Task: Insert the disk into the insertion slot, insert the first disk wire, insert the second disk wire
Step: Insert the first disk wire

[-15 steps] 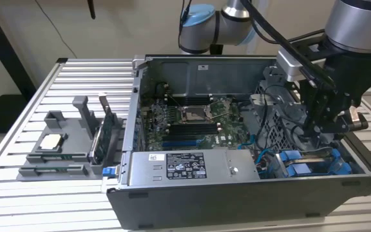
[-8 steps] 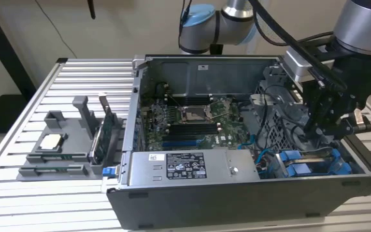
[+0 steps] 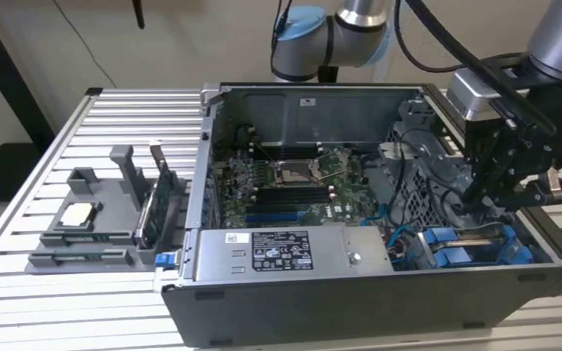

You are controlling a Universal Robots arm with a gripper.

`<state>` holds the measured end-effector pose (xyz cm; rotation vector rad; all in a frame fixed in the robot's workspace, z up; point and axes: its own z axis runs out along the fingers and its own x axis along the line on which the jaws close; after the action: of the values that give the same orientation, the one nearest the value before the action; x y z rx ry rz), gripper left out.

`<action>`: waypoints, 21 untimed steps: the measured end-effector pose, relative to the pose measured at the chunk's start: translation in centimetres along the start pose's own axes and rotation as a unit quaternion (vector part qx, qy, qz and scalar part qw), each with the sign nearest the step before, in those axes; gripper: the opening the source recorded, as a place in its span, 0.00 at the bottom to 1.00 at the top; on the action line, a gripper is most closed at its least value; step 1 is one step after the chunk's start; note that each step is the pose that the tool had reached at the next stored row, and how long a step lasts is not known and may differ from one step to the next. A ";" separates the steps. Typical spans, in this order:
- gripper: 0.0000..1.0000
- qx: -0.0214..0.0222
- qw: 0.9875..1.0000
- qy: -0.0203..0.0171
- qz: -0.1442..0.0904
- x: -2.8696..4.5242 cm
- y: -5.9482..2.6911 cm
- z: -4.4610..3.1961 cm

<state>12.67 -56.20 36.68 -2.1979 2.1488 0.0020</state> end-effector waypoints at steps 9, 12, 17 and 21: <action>0.19 -0.036 0.999 -0.001 0.002 0.49 -1.44 0.27; 0.19 -0.036 0.999 -0.001 0.002 0.49 -1.44 0.27; 0.19 -0.036 0.999 -0.001 0.002 0.49 -1.45 0.27; 0.19 -0.041 0.999 -0.001 0.002 0.49 -1.46 0.27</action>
<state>14.15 -56.65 36.45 -2.2357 2.1897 0.0928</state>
